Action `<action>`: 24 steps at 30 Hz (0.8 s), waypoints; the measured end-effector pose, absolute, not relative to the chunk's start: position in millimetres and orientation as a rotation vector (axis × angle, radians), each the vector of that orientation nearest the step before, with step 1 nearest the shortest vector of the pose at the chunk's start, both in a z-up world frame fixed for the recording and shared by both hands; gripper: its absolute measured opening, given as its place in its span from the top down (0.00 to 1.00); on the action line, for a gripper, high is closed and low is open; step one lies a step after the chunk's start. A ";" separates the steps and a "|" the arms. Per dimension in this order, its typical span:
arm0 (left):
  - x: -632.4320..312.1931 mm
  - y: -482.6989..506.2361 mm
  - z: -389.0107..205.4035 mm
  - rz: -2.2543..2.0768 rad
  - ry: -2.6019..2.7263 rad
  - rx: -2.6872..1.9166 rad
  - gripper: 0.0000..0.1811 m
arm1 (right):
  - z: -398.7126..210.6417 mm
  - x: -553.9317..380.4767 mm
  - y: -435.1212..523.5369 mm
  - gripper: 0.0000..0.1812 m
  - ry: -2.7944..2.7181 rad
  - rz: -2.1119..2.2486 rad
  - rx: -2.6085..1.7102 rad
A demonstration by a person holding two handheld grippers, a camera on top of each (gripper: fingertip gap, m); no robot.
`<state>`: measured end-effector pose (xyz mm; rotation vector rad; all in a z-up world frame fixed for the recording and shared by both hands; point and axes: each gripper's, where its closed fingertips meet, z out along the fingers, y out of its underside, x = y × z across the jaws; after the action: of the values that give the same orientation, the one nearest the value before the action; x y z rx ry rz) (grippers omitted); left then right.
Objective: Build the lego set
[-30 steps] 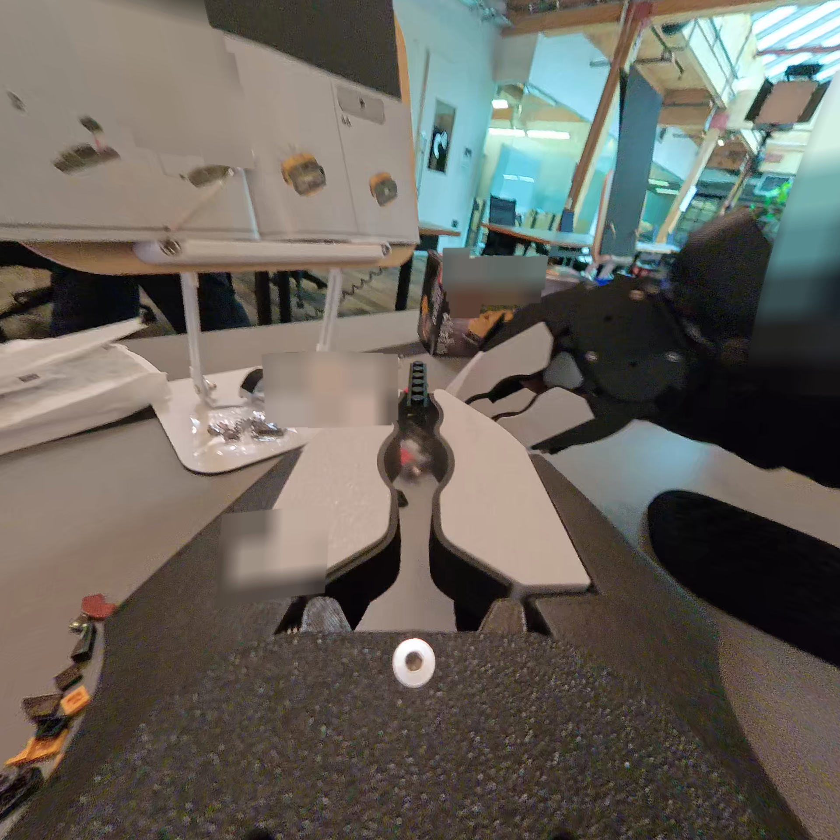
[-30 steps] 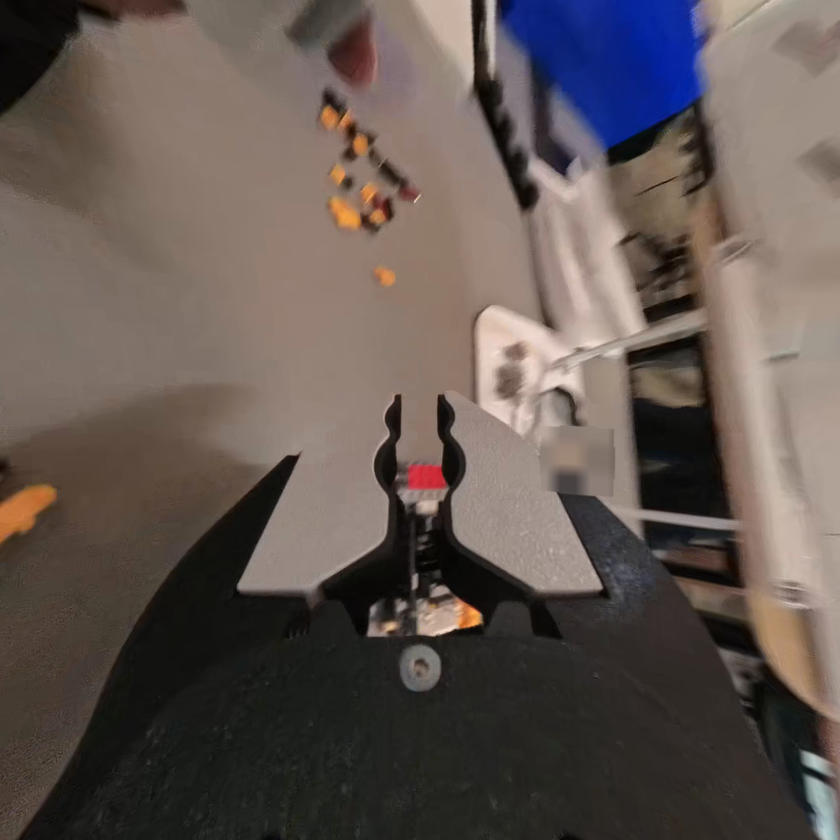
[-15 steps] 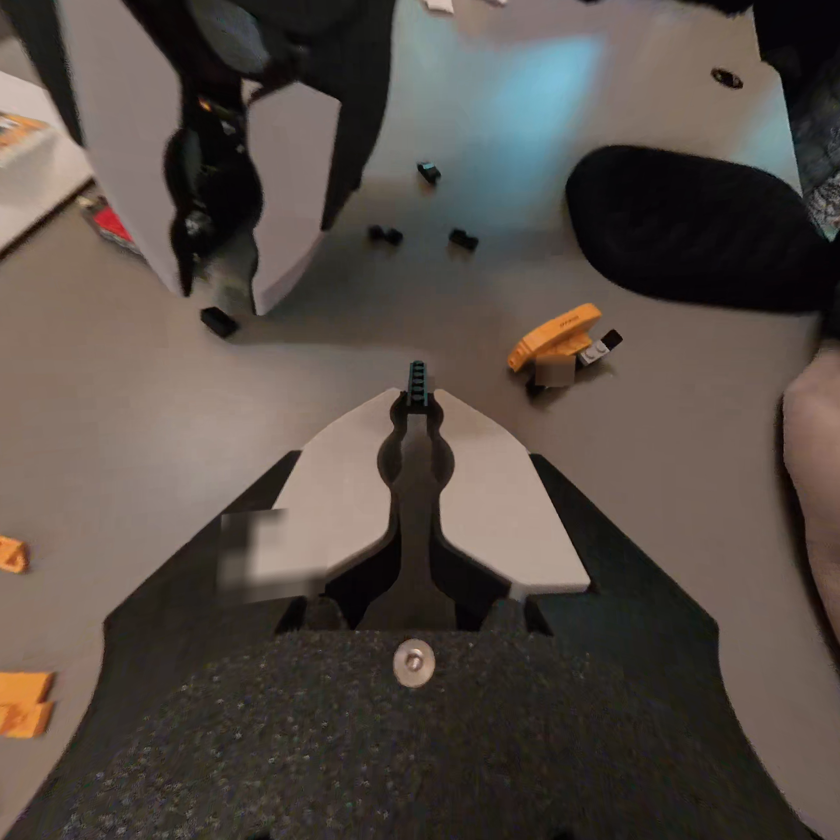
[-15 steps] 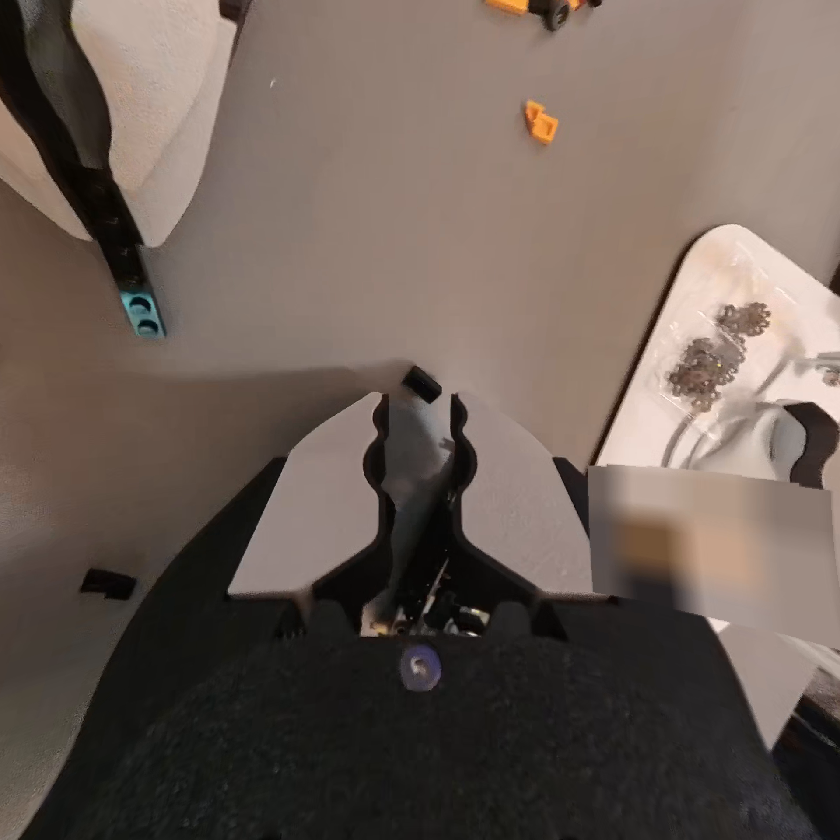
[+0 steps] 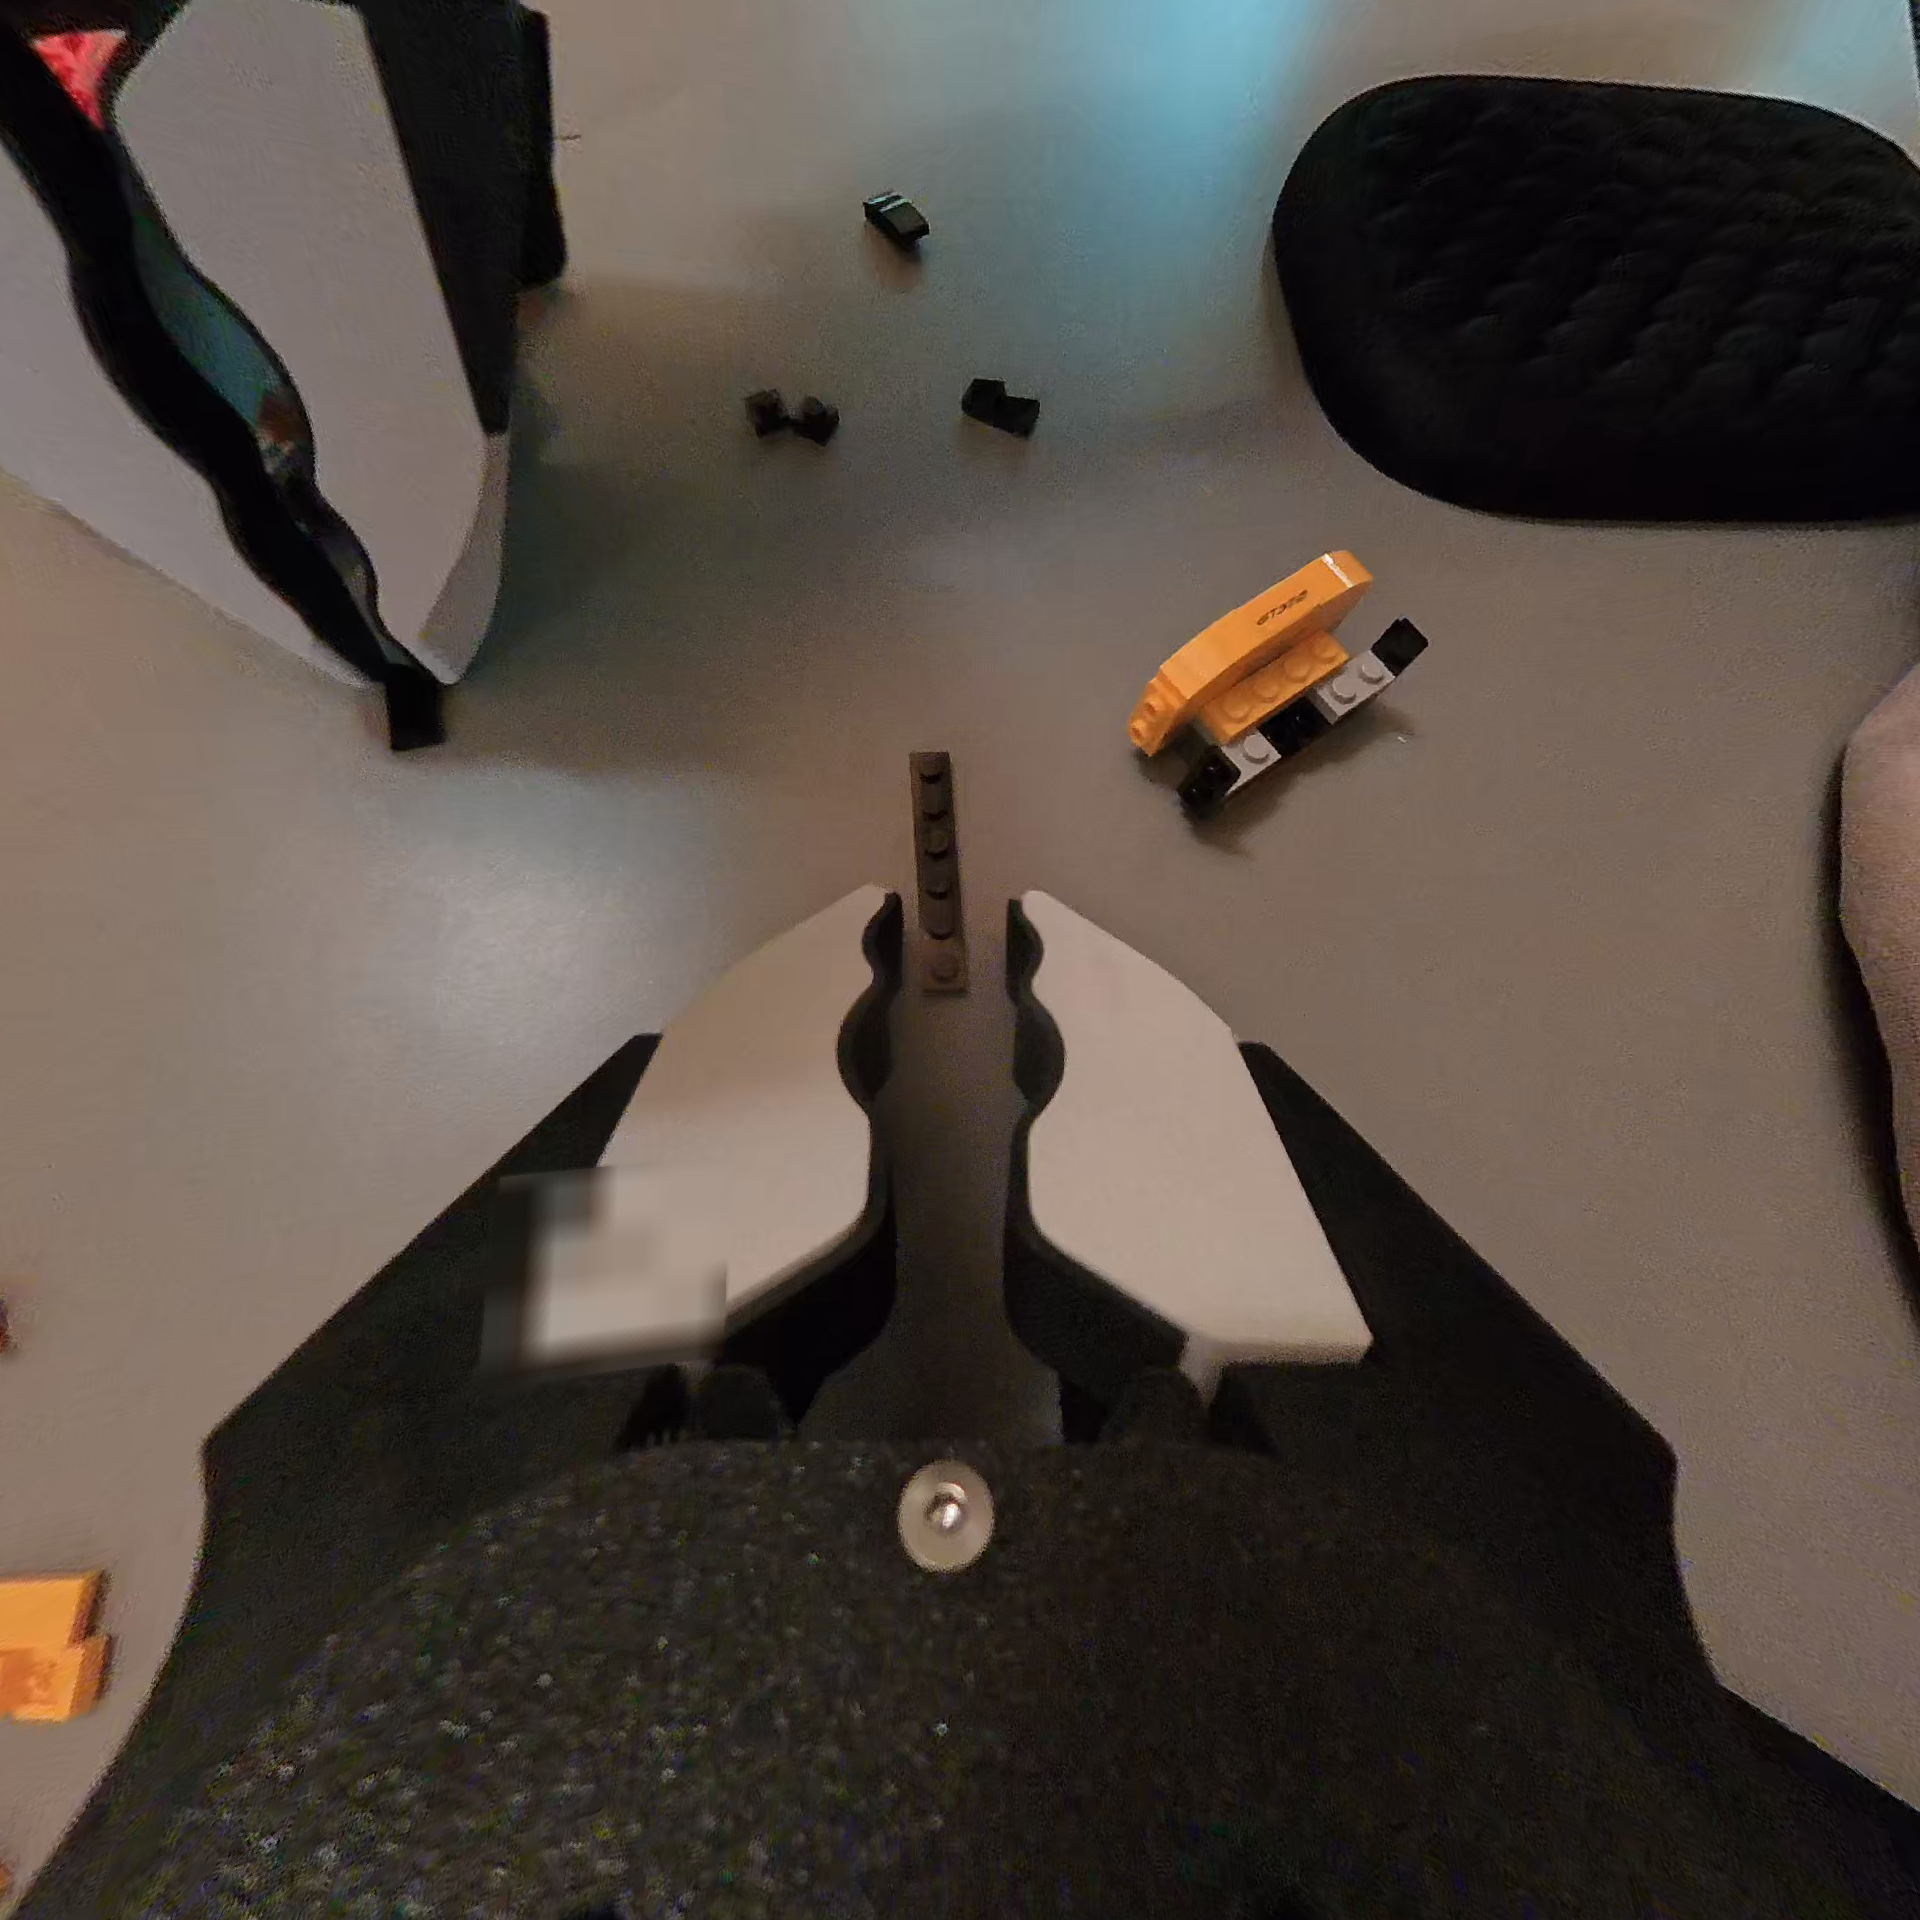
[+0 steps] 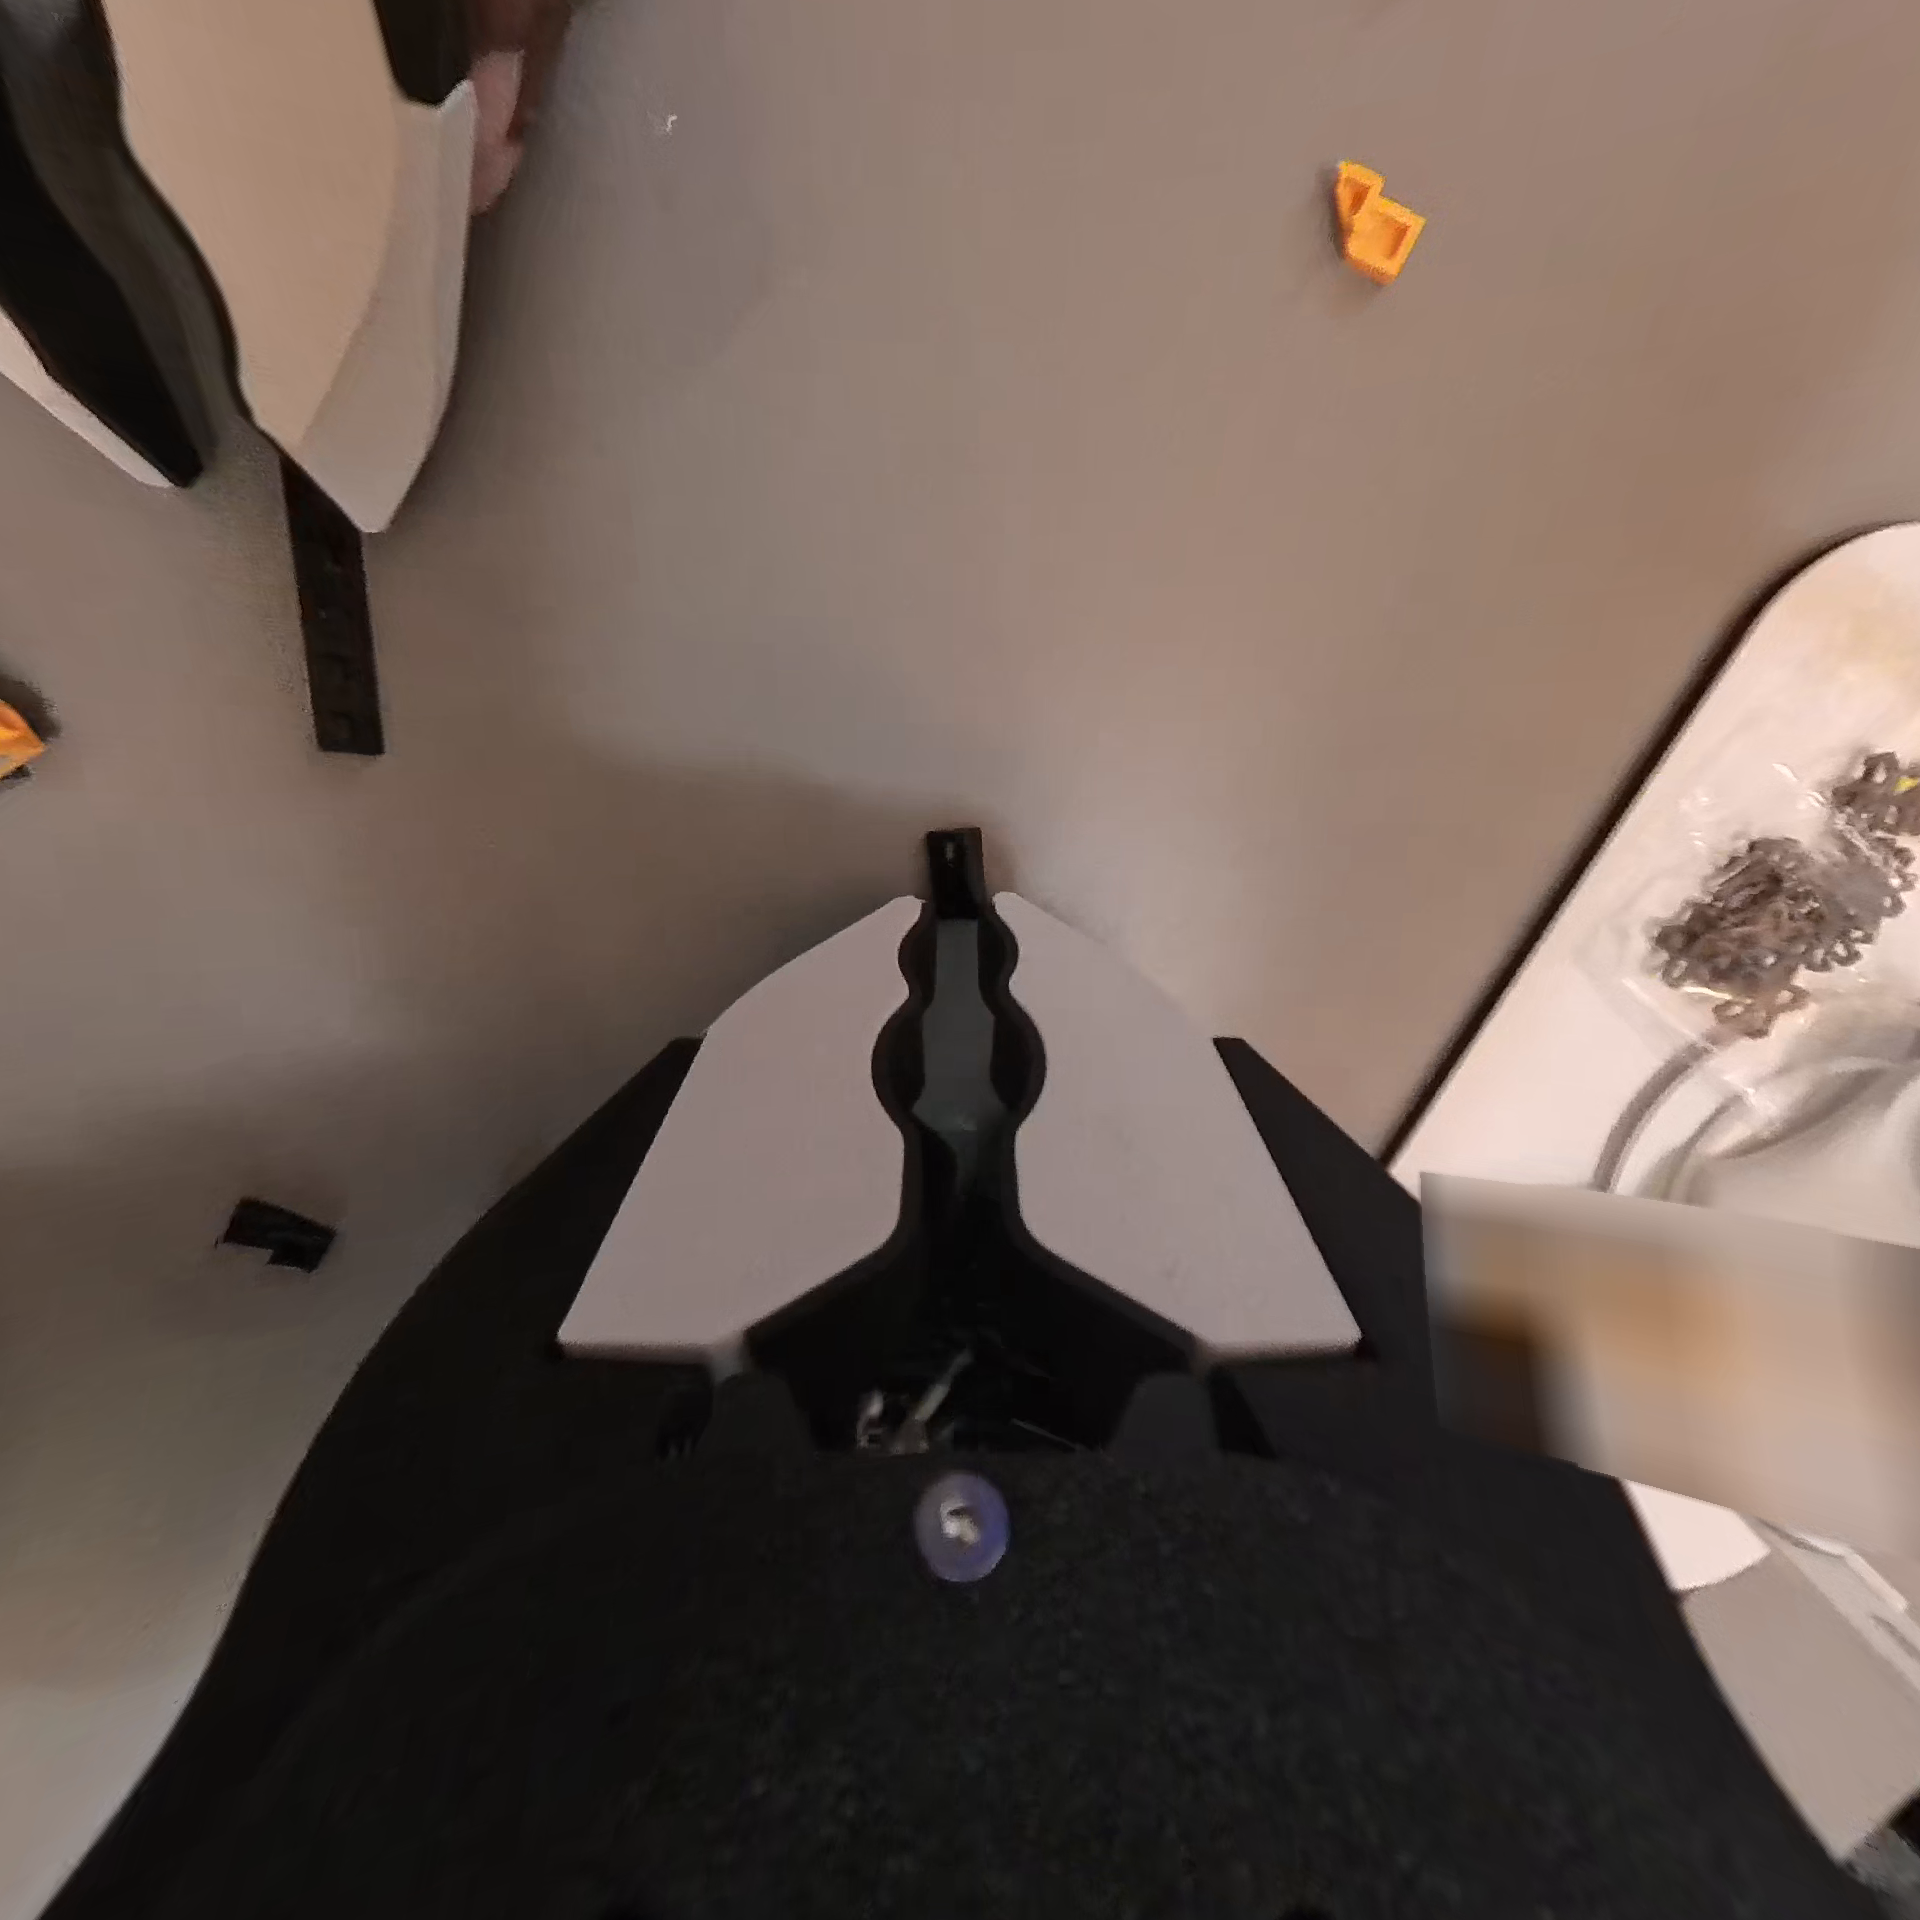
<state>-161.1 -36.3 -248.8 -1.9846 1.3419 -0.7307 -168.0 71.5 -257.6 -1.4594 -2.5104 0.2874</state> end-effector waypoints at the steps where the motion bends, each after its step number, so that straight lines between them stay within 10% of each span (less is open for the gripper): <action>1: -161.3 -37.3 -248.7 -0.734 1.347 -1.982 0.88 | -257.3 -166.2 69.3 0.96 -2.485 0.286 -1.464; 24: -139.3 -32.3 -174.0 -1.663 0.544 -1.945 0.96 | -175.7 -165.5 -30.2 0.96 -1.670 -0.291 -0.784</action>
<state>-139.3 -32.3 -174.0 -1.9449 0.5442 -1.6633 -165.5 -30.2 -175.7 -0.7845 -1.6699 -0.2915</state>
